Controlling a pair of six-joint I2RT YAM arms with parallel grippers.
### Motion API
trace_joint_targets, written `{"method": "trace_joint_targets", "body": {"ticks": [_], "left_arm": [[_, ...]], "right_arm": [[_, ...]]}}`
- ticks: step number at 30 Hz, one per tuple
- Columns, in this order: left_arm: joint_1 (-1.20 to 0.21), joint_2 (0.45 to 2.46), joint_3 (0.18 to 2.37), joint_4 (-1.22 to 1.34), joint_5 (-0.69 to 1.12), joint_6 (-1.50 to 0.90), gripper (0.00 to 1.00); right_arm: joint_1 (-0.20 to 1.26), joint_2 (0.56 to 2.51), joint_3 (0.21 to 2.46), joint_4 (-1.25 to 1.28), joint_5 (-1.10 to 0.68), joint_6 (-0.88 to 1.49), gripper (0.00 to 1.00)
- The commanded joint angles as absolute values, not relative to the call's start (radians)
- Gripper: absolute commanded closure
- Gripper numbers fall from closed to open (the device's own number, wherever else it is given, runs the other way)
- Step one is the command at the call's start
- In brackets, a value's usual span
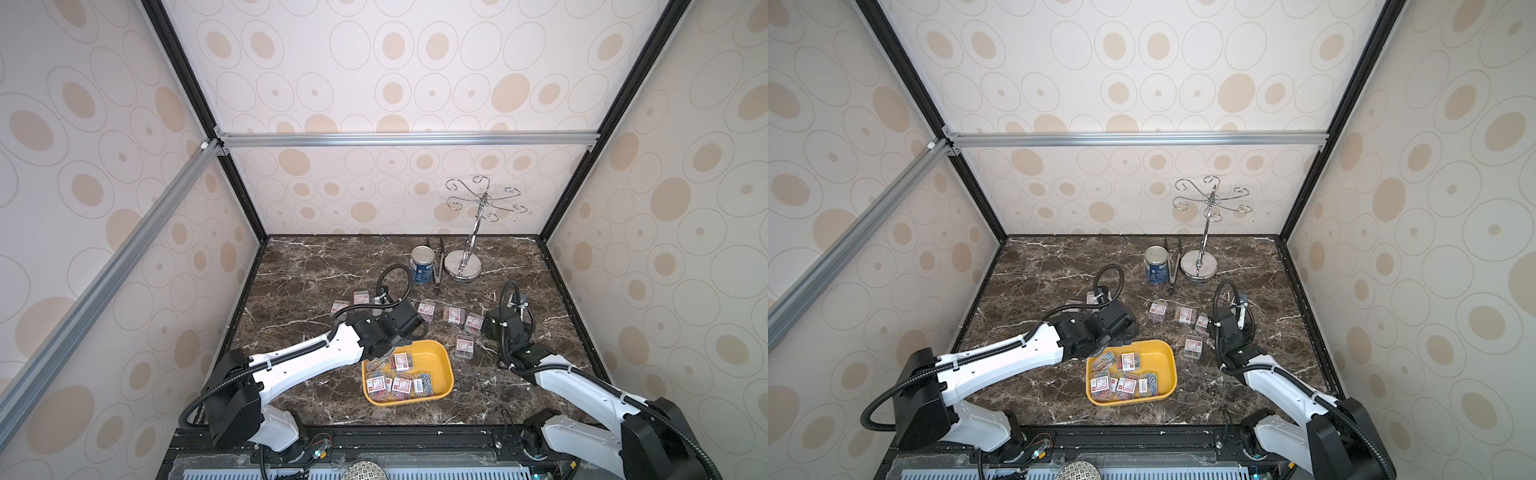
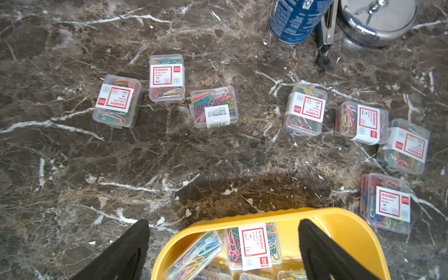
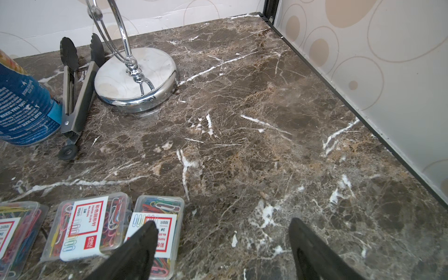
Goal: Take the paper clips out of the storage box
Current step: Pick up the boxed paper clips from the storage box.
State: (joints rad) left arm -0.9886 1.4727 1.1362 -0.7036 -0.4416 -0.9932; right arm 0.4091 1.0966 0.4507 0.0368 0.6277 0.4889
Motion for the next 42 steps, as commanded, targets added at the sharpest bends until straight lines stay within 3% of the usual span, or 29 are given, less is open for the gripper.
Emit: {"method": "trace_joint_targets", "body": {"ticks": [1,20,39,42], "left_arm": [[-1.012,1.504,1.162,-0.713,-0.423,-1.028,0.06],[-1.132,1.771,1.249,-0.681,-0.359,-1.115,0.07],[-1.131,1.782,1.136,-0.642,-0.329,-1.224,0.08],[-1.131,1.773,1.114,-0.647,-0.339,-1.244,0.03]], "right_arm": [[0.408,1.082,0.456,0.028,0.641,0.499,0.14],[0.407,1.079,0.454,0.028,0.640,0.497,0.15],[0.407,1.055,0.440,0.033,0.638,0.497,0.15],[0.407,1.055,0.440,0.035,0.638,0.497,0.15]]}}
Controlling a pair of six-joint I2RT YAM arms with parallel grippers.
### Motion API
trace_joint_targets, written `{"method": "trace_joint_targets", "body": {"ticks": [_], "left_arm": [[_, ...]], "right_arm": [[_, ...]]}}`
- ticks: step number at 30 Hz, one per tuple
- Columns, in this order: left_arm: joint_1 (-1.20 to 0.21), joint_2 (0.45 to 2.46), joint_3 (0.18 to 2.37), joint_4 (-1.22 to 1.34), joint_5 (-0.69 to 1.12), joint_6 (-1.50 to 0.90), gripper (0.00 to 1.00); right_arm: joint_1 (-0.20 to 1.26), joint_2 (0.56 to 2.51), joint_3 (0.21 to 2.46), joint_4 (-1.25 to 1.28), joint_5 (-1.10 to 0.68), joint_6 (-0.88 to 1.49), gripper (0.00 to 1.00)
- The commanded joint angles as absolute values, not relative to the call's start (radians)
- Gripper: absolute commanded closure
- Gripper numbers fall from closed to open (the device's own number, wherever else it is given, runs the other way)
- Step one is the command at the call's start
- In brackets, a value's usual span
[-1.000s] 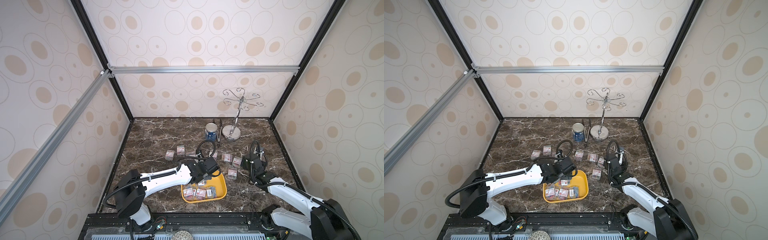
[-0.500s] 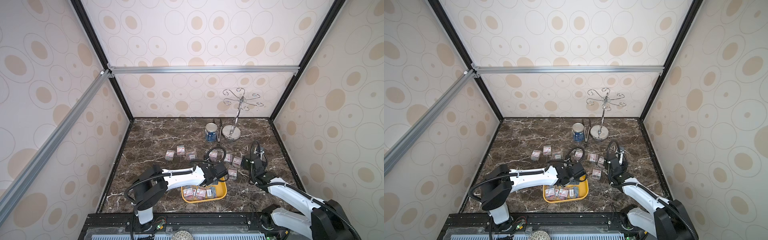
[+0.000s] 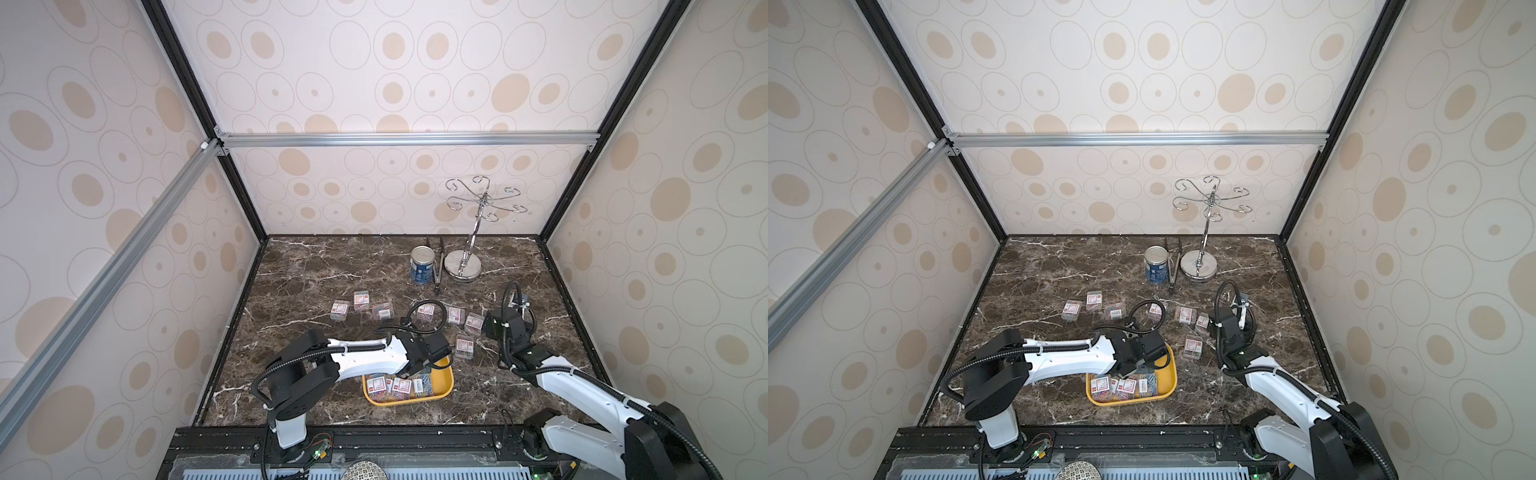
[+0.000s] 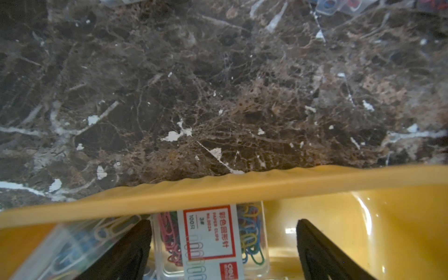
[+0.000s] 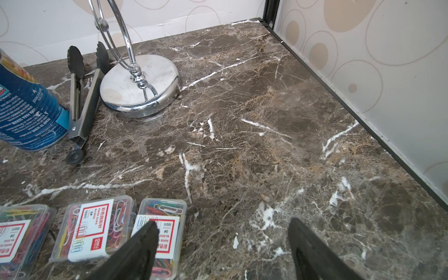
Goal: Take the paper clips out of the storage box
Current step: Pick up the boxed paper clips from the storage box.
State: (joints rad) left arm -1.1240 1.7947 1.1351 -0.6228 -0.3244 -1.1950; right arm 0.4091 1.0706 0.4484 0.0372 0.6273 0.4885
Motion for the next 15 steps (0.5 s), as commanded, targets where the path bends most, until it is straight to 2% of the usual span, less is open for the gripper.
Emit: {"method": "trace_joint_targets", "body": {"ticks": [1,8,12,15], "left_arm": [[-1.131,1.773,1.107,-0.644,-0.338,-1.246,0.01],[-1.131,1.794,1.085,-0.591,-0.313,-1.234,0.01],[-1.131,1.826,1.102,-0.588,-0.307,-1.230,0.08],[-1.130,1.838,1.111,-0.589,-0.320,-1.229,0.18]], "right_arm": [[0.408,1.056,0.439,0.034,0.638,0.497,0.15],[0.408,1.055,0.440,0.032,0.638,0.496,0.15],[0.407,1.048,0.436,0.034,0.638,0.497,0.15],[0.408,1.053,0.438,0.034,0.638,0.497,0.15]]}}
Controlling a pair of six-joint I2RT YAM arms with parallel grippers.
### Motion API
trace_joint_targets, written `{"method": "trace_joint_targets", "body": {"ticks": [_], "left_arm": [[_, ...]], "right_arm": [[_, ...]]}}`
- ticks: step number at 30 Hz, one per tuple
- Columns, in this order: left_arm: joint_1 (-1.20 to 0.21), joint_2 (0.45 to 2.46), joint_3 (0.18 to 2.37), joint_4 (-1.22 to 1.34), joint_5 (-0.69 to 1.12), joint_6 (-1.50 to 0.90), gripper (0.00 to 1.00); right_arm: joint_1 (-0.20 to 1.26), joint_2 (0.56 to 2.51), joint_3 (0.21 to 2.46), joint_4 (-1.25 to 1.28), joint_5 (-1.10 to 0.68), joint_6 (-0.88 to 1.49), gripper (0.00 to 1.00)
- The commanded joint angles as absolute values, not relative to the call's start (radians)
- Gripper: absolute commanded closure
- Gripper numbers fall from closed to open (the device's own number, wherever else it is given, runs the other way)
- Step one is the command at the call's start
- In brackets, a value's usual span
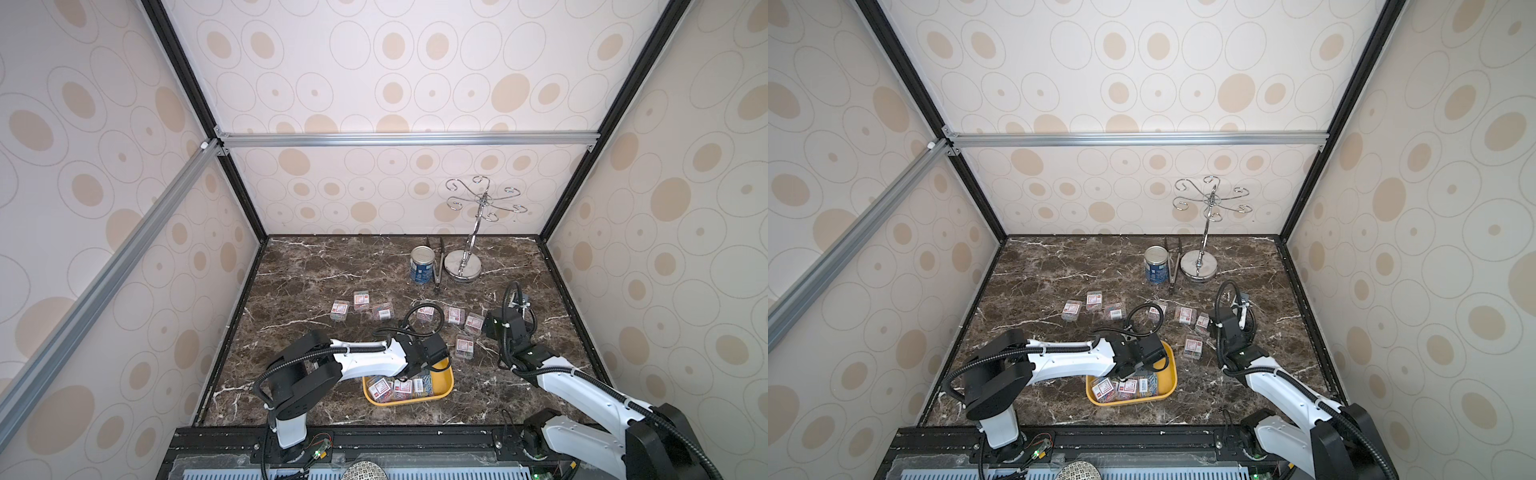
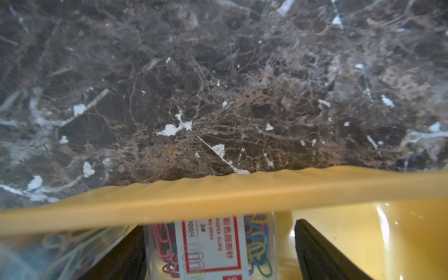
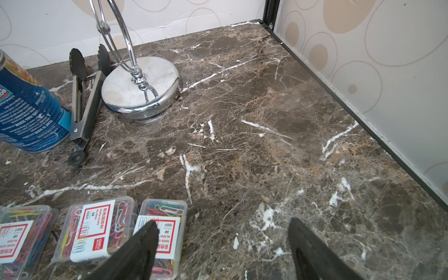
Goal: Take the paper clips out of the storage box
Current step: Pick up the boxed paper clips from the storage box.
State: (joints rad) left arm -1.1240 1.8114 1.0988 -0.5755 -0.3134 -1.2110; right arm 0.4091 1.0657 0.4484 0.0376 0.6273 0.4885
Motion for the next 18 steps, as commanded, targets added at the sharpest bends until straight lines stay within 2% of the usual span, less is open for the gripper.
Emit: {"method": "trace_joint_targets", "body": {"ticks": [1,7,18], "left_arm": [[-1.129,1.842,1.116,-0.592,-0.322,-1.229,0.21],[-1.127,1.875,1.153,-0.606,-0.330,-1.218,0.28],[-1.123,1.783,1.236,-0.662,-0.419,-1.178,0.29]], "right_arm": [[0.408,1.055,0.439,0.032,0.638,0.497,0.15],[0.408,1.052,0.438,0.032,0.638,0.497,0.15],[0.408,1.054,0.437,0.034,0.638,0.497,0.15]]}}
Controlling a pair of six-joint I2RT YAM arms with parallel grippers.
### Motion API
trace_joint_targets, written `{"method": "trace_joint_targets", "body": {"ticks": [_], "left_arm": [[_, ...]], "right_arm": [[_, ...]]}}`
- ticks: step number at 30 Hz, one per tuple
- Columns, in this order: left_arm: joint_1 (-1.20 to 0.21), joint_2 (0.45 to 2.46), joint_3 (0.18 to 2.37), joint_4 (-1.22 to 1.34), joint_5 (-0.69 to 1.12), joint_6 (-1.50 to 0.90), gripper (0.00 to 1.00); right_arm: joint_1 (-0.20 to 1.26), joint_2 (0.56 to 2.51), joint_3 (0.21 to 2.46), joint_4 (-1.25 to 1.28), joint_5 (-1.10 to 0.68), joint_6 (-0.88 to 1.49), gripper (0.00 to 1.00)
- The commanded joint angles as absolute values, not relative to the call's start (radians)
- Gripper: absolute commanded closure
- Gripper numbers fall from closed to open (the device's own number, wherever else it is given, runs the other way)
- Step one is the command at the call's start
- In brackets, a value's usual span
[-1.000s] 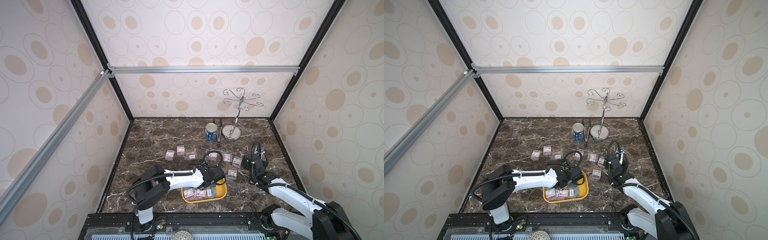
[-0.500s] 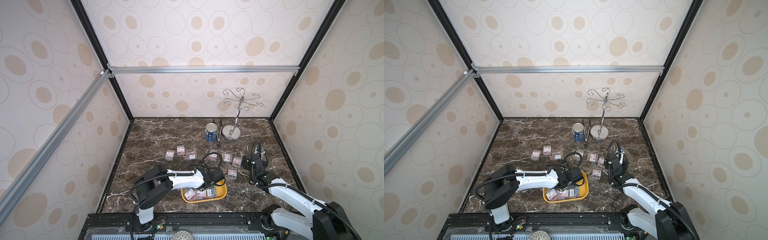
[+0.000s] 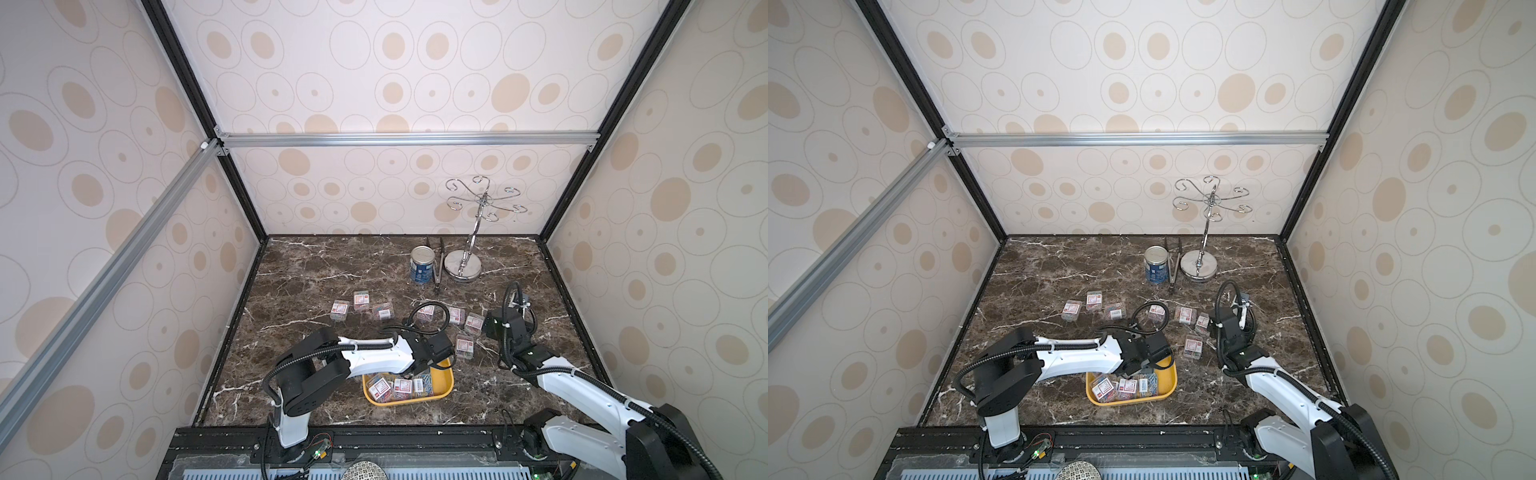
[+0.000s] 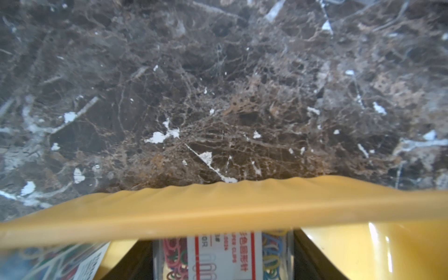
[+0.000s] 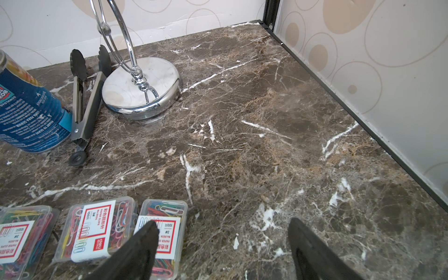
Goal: Take the paper clips out of the storage box
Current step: Pick up the boxed paper clips from the storage box.
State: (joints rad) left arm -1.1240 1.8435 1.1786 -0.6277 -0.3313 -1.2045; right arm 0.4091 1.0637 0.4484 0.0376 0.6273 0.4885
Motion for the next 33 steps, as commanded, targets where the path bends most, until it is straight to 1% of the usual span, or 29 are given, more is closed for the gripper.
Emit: {"method": "trace_joint_targets", "body": {"ticks": [1,6,10,13,15,17,19,22,24,29,33], "left_arm": [[-1.121,1.760,1.244,-0.664,-0.437,-1.168,0.29],[-1.092,1.651,1.248,-0.684,-0.494,-1.144,0.29],[-1.059,1.531,1.195,-0.651,-0.513,-1.108,0.30],[-1.029,1.445,1.152,-0.626,-0.517,-1.084,0.30],[-1.004,1.398,1.133,-0.626,-0.516,-1.073,0.30],[-0.974,1.355,1.112,-0.628,-0.514,-1.063,0.30],[-0.934,1.307,1.082,-0.626,-0.507,-1.057,0.30],[-0.878,1.239,1.032,-0.628,-0.498,-1.052,0.30],[-0.842,1.200,0.996,-0.631,-0.497,-1.047,0.29],[-0.717,1.126,0.901,-0.627,-0.469,-1.024,0.29],[-0.596,1.106,0.813,-0.576,-0.400,-0.982,0.29]], "right_arm": [[0.407,1.052,0.438,0.034,0.638,0.497,0.15],[0.407,1.045,0.432,0.035,0.643,0.503,0.15],[0.408,1.031,0.437,0.015,0.642,0.508,0.16],[0.409,1.005,0.462,-0.039,0.607,0.539,0.16],[0.426,0.988,0.473,-0.029,0.561,0.539,0.16],[0.473,0.975,0.494,-0.016,0.553,0.540,0.16],[0.552,0.972,0.524,0.016,0.554,0.518,0.16],[0.671,0.989,0.560,0.093,0.560,0.466,0.16],[0.719,1.009,0.577,0.135,0.557,0.453,0.16],[0.788,1.066,0.621,0.171,0.551,0.456,0.16],[0.831,1.130,0.647,0.223,0.541,0.446,0.16]]}}
